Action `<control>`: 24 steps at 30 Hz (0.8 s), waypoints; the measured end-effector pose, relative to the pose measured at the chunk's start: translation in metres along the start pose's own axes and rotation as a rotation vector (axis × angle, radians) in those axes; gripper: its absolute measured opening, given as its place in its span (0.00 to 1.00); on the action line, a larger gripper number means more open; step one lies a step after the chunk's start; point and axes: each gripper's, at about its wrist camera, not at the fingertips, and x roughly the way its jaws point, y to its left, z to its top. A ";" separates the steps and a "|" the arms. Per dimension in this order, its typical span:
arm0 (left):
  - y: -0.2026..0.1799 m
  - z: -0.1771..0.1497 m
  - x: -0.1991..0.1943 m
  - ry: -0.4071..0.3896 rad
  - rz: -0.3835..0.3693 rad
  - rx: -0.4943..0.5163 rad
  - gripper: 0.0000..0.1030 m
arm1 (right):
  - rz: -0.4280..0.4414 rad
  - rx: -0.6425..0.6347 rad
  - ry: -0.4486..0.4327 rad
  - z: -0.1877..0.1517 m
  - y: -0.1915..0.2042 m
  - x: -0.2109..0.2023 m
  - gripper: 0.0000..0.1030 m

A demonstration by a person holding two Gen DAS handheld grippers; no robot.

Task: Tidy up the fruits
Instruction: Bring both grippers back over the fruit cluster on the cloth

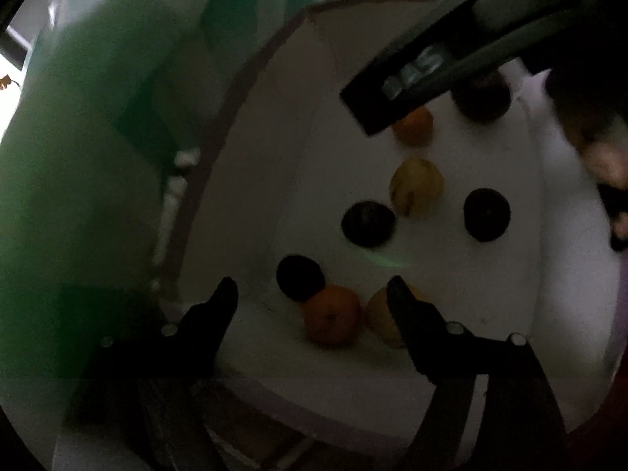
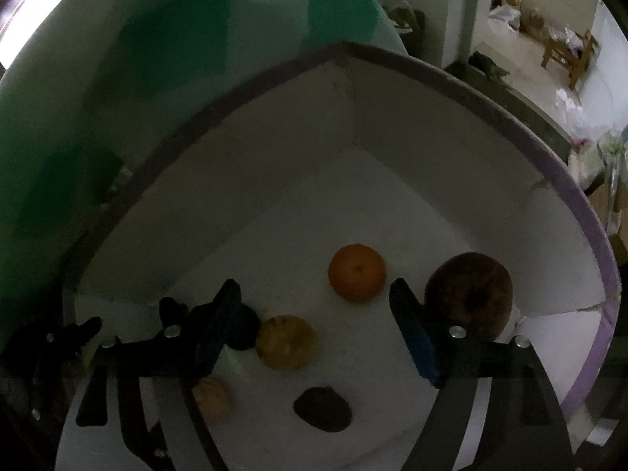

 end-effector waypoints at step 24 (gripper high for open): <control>0.263 -0.130 -0.195 -0.542 0.392 -0.735 0.98 | 0.178 -0.344 -0.477 0.022 0.180 -0.159 0.85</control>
